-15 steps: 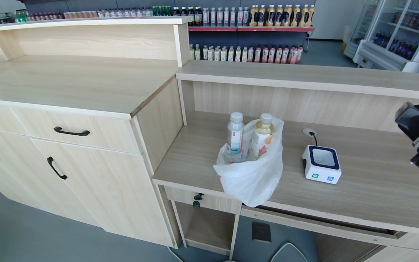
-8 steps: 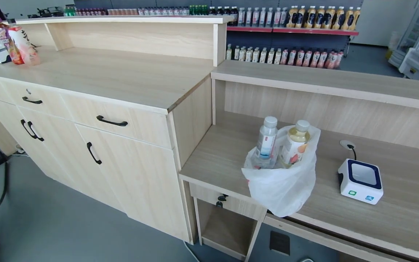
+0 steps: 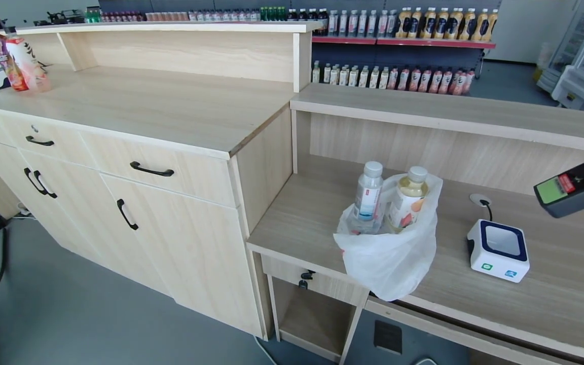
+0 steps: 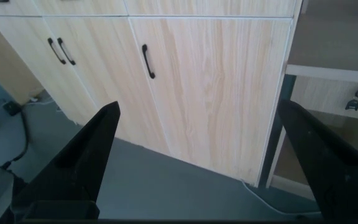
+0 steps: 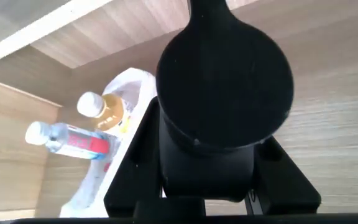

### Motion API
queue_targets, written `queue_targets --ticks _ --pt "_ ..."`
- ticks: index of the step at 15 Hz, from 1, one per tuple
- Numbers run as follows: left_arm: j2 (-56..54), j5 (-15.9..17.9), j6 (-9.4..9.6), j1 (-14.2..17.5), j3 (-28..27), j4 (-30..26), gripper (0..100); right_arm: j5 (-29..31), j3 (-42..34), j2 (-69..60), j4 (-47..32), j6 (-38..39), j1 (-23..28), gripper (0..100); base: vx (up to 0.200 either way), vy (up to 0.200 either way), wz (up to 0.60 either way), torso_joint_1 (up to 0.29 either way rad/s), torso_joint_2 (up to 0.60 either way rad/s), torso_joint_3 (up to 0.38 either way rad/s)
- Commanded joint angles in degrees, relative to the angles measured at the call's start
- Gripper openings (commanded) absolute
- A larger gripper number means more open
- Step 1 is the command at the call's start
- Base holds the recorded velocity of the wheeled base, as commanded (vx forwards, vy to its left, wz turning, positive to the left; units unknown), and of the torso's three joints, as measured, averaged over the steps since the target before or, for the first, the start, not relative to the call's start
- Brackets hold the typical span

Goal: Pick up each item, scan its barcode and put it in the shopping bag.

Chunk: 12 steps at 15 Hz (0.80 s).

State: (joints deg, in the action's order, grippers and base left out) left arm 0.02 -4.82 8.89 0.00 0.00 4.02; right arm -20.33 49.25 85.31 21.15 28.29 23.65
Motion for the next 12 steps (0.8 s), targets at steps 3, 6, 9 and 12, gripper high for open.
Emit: queue_targets --ticks 3,6,9,12 --pt "-0.02 -0.02 -0.01 0.0 0.0 0.02 100 -6.56 -2.32 9.61 2.93 0.27 2.98 0 0.0 0.0 0.0 0.0 0.0 0.0" --pt "-0.02 -0.02 -0.01 0.0 0.0 0.02 100 -8.05 -3.81 12.95 7.41 -3.77 2.81 0 0.0 0.0 0.0 0.0 0.0 0.0" --pt "-0.02 -0.02 -0.01 0.0 0.0 0.02 100 -8.14 -4.07 14.36 9.08 -6.5 2.81 0 0.0 0.0 0.0 0.0 0.0 0.0" --pt "-0.02 -0.02 -0.01 0.0 0.0 0.02 100 -8.14 -6.45 15.5 14.8 -8.34 2.72 0 0.0 0.0 0.0 0.0 0.0 0.0"
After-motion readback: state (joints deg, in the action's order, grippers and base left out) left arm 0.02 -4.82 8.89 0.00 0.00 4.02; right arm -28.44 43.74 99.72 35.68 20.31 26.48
